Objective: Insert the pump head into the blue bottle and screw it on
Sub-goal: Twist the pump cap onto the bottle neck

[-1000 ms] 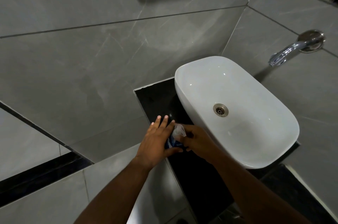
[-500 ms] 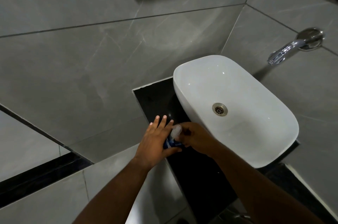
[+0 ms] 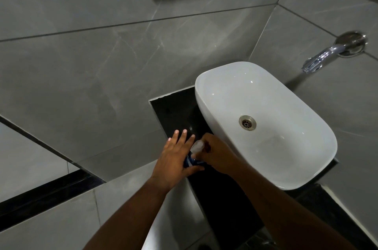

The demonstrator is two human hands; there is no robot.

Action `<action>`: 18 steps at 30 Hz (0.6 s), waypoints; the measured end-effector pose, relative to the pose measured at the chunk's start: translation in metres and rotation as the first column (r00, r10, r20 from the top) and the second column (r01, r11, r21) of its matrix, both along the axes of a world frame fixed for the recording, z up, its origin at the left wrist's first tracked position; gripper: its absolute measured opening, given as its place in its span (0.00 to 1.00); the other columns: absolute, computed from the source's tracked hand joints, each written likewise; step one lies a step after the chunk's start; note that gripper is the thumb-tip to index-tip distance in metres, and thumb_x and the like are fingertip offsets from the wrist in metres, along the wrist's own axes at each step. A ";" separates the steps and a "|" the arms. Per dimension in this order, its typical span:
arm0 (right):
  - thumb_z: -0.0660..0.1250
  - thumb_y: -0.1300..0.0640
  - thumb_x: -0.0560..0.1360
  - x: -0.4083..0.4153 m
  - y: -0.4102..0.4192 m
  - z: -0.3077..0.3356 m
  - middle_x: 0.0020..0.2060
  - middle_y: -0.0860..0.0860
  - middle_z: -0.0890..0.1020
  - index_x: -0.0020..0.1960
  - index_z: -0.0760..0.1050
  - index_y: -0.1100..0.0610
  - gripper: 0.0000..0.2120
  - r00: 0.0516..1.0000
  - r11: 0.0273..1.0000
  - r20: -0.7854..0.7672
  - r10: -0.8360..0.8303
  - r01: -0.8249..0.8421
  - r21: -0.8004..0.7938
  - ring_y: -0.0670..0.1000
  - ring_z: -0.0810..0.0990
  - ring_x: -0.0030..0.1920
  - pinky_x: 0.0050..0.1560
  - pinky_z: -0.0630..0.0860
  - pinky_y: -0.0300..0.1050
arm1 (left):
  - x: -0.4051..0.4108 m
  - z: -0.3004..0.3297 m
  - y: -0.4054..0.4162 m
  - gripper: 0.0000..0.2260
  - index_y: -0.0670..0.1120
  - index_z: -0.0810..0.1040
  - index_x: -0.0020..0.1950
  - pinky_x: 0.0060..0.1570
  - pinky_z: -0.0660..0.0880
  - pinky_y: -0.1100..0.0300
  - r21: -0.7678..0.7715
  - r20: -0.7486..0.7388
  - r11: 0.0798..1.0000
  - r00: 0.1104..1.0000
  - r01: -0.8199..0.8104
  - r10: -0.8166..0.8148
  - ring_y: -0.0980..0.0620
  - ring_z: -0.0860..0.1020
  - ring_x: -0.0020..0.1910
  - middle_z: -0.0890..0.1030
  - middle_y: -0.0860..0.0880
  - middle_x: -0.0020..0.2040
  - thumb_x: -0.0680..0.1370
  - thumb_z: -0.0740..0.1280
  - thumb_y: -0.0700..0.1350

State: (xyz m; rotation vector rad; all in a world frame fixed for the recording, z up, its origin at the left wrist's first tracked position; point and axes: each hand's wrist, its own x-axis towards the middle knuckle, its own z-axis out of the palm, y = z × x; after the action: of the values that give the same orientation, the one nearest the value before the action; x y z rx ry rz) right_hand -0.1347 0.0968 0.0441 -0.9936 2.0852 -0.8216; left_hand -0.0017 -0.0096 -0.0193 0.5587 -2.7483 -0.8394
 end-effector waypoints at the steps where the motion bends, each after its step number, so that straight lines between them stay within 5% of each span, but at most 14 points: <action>1: 0.74 0.52 0.70 0.000 0.001 0.000 0.46 0.54 0.82 0.52 0.74 0.55 0.14 1.000 1.000 0.019 0.000 0.000 -0.014 0.53 0.82 0.48 0.53 0.81 0.54 | 0.000 0.000 0.000 0.40 0.55 0.52 0.77 0.73 0.42 0.50 0.002 -0.004 1.000 1.000 0.002 -0.002 0.51 0.41 0.76 0.46 0.53 0.76 0.71 0.64 0.68; 5: 0.69 0.57 0.75 -0.003 0.003 0.001 0.57 0.54 0.82 0.63 0.73 0.54 0.18 0.989 0.993 0.110 0.099 -0.092 -0.070 0.50 0.81 0.56 0.59 0.79 0.50 | 0.000 0.001 0.000 0.39 0.55 0.53 0.76 0.74 0.44 0.49 0.021 -0.028 1.000 1.000 0.004 -0.003 0.50 0.43 0.76 0.47 0.53 0.76 0.71 0.66 0.67; 11: 0.68 0.57 0.75 0.000 0.002 0.000 0.48 0.54 0.84 0.54 0.77 0.56 0.08 0.999 0.998 0.005 0.048 -0.047 -0.045 0.50 0.83 0.48 0.52 0.81 0.48 | -0.001 -0.004 -0.002 0.41 0.54 0.53 0.77 0.73 0.43 0.50 0.027 -0.028 1.000 1.000 -0.002 0.003 0.53 0.40 0.75 0.49 0.55 0.76 0.71 0.67 0.66; 18: 0.69 0.57 0.74 0.003 0.002 0.004 0.48 0.53 0.84 0.54 0.77 0.56 0.09 0.998 0.997 -0.017 0.055 -0.055 -0.049 0.49 0.83 0.48 0.50 0.80 0.43 | 0.000 -0.003 -0.005 0.42 0.55 0.53 0.77 0.74 0.45 0.48 0.029 0.004 1.000 1.000 0.009 -0.009 0.52 0.40 0.76 0.54 0.50 0.78 0.70 0.67 0.68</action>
State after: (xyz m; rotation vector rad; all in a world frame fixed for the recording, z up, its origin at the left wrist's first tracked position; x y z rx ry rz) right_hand -0.1312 0.0989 0.0477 -1.0822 2.0497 -0.8438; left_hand -0.0019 -0.0144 -0.0227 0.5547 -2.7484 -0.8818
